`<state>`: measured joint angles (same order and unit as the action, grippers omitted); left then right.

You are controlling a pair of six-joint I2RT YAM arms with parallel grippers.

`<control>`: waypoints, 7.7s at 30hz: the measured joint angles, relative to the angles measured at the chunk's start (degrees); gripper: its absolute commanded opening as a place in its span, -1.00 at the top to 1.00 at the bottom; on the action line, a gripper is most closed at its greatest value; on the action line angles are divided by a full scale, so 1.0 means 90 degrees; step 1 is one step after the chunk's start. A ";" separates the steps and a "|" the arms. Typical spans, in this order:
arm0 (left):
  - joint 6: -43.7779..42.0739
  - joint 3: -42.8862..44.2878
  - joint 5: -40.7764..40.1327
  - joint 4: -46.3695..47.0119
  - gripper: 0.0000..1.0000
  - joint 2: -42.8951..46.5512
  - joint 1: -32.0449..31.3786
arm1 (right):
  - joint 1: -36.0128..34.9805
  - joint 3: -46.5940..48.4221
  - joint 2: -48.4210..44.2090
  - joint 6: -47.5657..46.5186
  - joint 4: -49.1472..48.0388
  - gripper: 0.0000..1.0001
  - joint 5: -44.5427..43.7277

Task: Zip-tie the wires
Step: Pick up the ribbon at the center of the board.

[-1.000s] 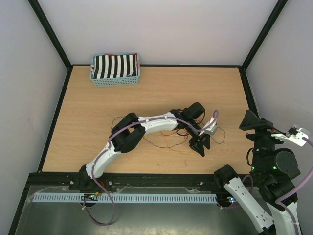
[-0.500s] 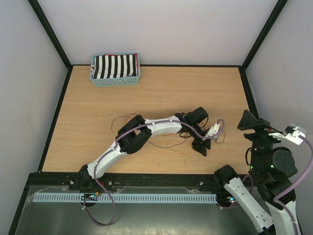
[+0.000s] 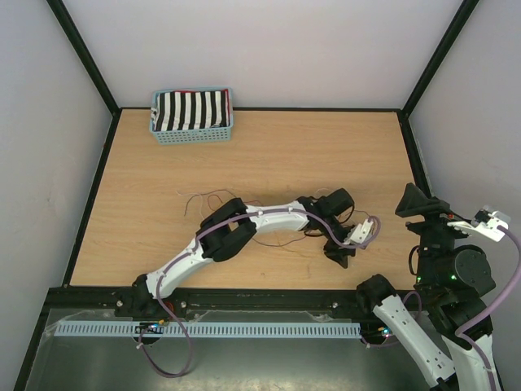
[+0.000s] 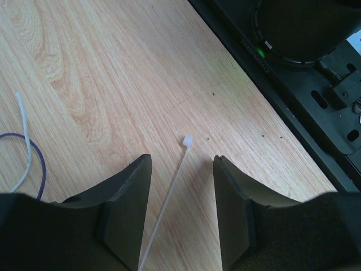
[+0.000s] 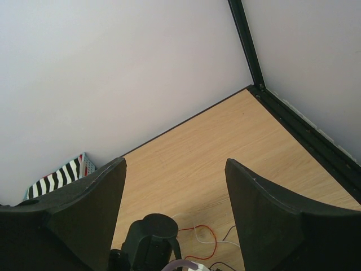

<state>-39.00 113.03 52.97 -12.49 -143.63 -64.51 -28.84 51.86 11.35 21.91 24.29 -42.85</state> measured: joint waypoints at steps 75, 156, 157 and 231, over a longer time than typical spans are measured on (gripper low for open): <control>0.7516 -0.2125 -0.0058 0.7842 1.00 0.1341 0.1134 | 0.0000 -0.0046 -0.0080 -0.0012 -0.0073 -0.61 -0.0146; 0.8808 -0.7210 -0.4490 0.8638 -0.26 0.7490 0.2356 | -0.0663 -0.1851 0.4607 0.1537 -0.7463 1.00 0.7512; 0.8791 -0.7261 -0.4493 0.8636 -0.38 0.7541 0.2407 | -0.0663 -0.1843 0.4571 0.1498 -0.7366 1.00 0.7497; 0.9865 -0.7339 -0.0245 0.8497 -0.02 0.7657 0.4328 | -0.0668 -0.0809 0.4816 0.0177 -0.5557 1.00 0.8871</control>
<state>49.78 46.98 50.76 63.99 -74.72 -25.56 -34.85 44.58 54.70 23.51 -25.71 36.99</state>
